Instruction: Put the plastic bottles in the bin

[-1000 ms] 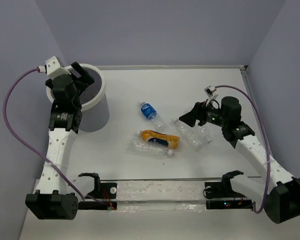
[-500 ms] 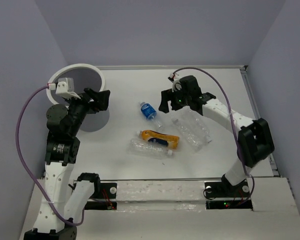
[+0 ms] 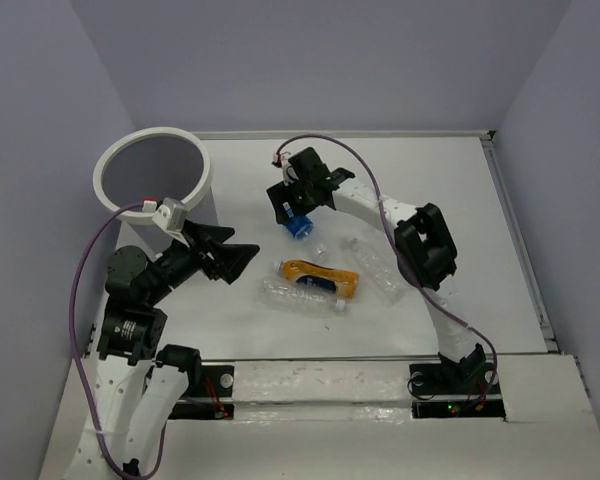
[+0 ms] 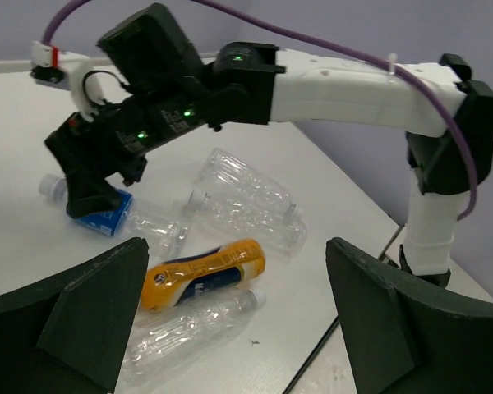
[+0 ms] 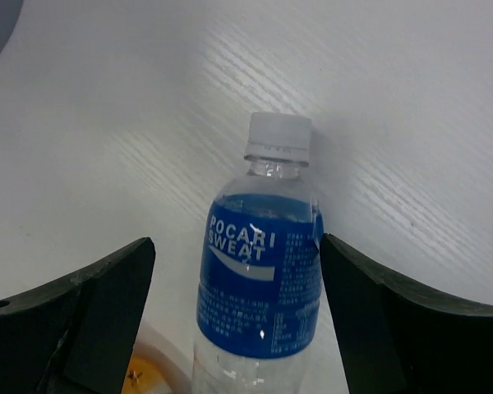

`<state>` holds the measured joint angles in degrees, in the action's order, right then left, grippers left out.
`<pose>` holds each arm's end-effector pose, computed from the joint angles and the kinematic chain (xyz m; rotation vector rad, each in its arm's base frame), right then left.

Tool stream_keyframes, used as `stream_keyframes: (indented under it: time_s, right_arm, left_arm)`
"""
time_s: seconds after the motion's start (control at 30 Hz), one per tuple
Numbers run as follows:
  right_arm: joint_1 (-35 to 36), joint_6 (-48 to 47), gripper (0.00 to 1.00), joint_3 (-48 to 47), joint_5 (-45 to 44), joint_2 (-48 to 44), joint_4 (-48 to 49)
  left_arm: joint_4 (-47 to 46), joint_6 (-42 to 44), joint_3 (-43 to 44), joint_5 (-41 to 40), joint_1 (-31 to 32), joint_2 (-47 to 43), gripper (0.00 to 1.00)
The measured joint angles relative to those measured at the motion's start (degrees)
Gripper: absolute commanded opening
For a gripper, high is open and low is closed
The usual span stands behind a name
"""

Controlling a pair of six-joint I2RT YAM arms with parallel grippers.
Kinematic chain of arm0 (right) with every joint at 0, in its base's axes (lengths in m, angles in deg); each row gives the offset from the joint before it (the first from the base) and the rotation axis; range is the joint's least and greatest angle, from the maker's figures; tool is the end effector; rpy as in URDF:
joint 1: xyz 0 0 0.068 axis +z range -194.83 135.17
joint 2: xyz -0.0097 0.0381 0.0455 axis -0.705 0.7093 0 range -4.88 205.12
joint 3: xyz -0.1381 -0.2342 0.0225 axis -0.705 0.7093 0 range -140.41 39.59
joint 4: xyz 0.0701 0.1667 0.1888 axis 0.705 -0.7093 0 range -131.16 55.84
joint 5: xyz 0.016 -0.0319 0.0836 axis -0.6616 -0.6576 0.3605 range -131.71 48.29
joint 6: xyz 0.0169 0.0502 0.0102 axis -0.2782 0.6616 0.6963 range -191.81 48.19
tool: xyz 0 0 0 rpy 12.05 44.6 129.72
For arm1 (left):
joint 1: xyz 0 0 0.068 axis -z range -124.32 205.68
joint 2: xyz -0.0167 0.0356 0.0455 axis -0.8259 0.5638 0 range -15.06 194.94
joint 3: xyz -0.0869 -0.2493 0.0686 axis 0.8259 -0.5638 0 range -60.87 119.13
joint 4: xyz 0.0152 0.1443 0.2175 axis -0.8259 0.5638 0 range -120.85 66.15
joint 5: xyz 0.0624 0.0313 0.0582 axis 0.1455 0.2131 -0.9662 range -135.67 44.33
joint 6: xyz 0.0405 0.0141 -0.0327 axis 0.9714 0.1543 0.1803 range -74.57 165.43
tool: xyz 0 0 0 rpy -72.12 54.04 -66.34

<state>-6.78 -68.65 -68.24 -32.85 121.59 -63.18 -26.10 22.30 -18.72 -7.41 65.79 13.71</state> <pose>0.3918 0.3136 0.2236 -0.8058 2.3187 0.5124 0.1082 -0.0417 0.3709 0.4061 1.4688 -0.9399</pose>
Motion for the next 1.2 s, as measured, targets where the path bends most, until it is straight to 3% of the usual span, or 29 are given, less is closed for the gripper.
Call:
stream_keyframes:
  time_s: [0.23,0.27,0.3,0.33,0.53,0.73,0.87,1.03,1.2]
  right_arm:
    - [0.50,-0.81,0.71,-9.81,-4.31,10.10,-4.61]
    - [0.50,-0.83,0.66,-10.23,-4.68,10.56,-4.92]
    - [0.42,-0.85,0.50,-11.10,-5.29,11.06,-5.66]
    - [0.35,-0.98,0.45,-11.74,-5.73,11.30,-5.99]
    - [0.28,-1.03,0.43,-15.82,-8.90,11.47,-6.29]
    - [0.42,0.98,0.40,-21.64,-6.71,9.29,-3.58]
    - [0.90,6.38,0.38,-23.61,-2.75,3.04,3.89]
    - [2.23,17.77,0.38,-22.27,2.82,-6.91,24.83]
    - [4.50,26.47,0.38,-26.23,4.61,-6.14,40.52]
  left_arm:
    - [3.87,1.77,4.59,-4.26,5.46,-0.90,0.99]
    - [3.91,1.99,5.11,-4.87,5.90,-1.01,0.99]
    - [4.55,2.34,6.10,-6.86,6.54,-1.09,0.99]
    - [5.01,2.60,6.80,-8.59,7.06,-1.11,0.99]
    - [6.69,2.43,9.40,-18.53,7.89,-0.81,0.99]
    - [5.14,0.24,13.33,-21.97,8.24,0.00,0.99]
    - [3.54,-0.46,16.98,-22.38,8.92,-0.72,0.99]
    - [0.79,-1.42,17.90,-22.43,9.73,-4.13,0.99]
    - [0.28,-1.81,17.33,-22.38,10.10,-5.46,0.99]
